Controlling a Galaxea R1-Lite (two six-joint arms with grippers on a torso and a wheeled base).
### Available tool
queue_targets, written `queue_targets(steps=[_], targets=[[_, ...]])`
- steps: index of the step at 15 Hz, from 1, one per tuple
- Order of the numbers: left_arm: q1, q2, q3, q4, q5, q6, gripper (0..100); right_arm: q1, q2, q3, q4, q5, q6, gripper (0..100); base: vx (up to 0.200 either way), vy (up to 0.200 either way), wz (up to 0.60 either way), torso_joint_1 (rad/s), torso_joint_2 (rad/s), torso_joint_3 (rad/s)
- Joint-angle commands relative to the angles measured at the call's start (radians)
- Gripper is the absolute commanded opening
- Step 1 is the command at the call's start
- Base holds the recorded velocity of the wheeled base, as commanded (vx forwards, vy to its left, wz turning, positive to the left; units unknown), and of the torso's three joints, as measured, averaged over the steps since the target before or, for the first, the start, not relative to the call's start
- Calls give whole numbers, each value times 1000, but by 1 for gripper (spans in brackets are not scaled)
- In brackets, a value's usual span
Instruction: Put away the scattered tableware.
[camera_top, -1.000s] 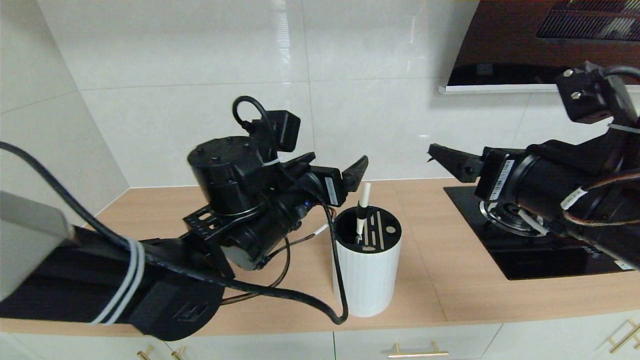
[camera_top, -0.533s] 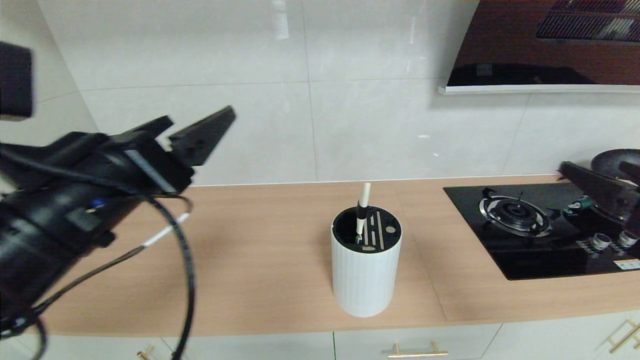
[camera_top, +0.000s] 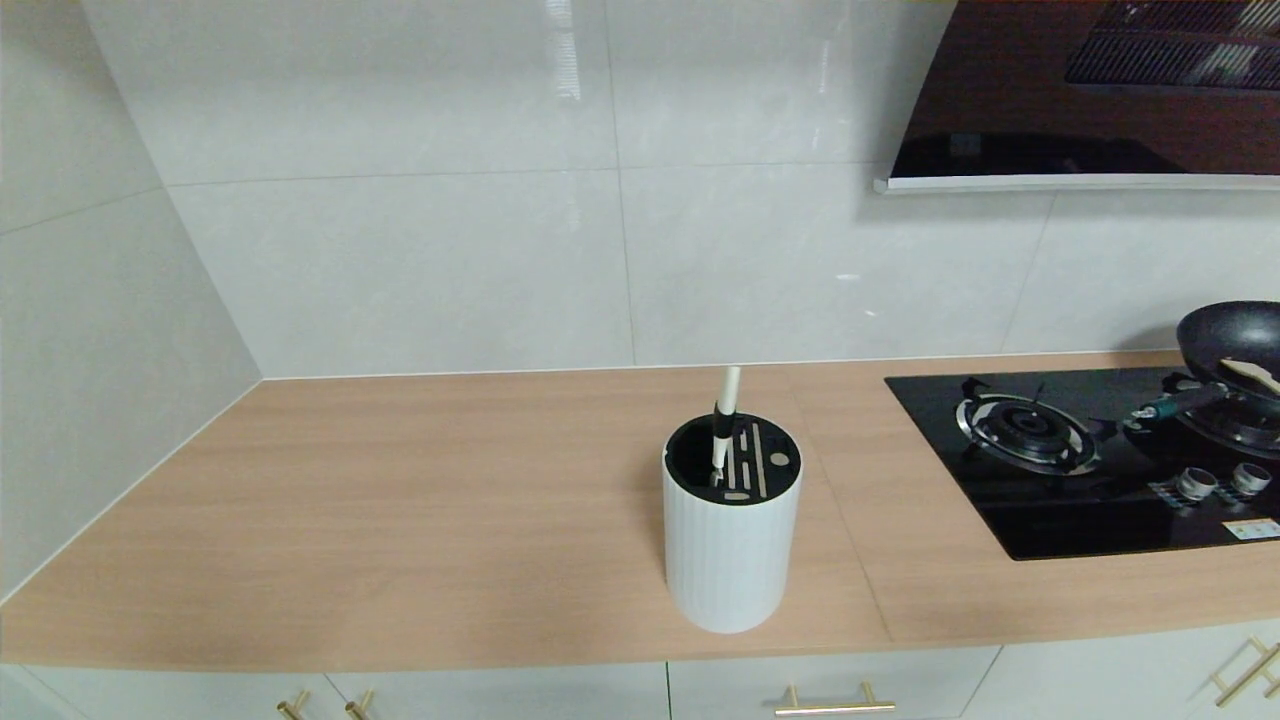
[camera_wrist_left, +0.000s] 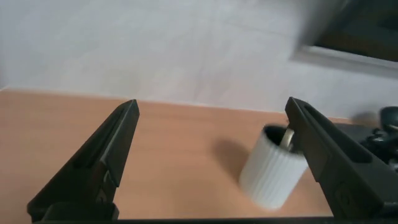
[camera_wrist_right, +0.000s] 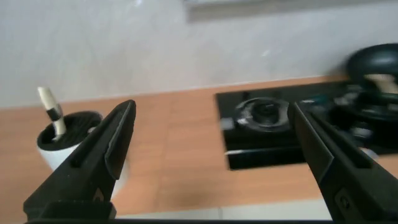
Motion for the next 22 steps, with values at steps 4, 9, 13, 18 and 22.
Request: queue_targets(steps=[4, 9, 13, 18, 22], targets=[[176, -306, 137, 67, 90, 39, 100, -93, -299, 59, 190, -134, 0, 100, 0, 0, 0, 0, 0, 0], [167, -333, 418, -168, 37, 287, 100, -89, -307, 392, -125, -184, -153, 100, 0, 0, 0, 0, 0, 0], [166, -333, 418, -22, -93, 269, 100, -52, -376, 392, 45, 80, -163, 100, 0, 0, 0, 0, 0, 0], [166, -333, 415, 71, -119, 272, 100, -52, -375, 392, 122, 131, -58, 100, 0, 0, 0, 0, 0, 0], [166, -333, 415, 70, -122, 258, 100, -52, -375, 392, 122, 134, -71, 100, 0, 0, 0, 0, 0, 0]])
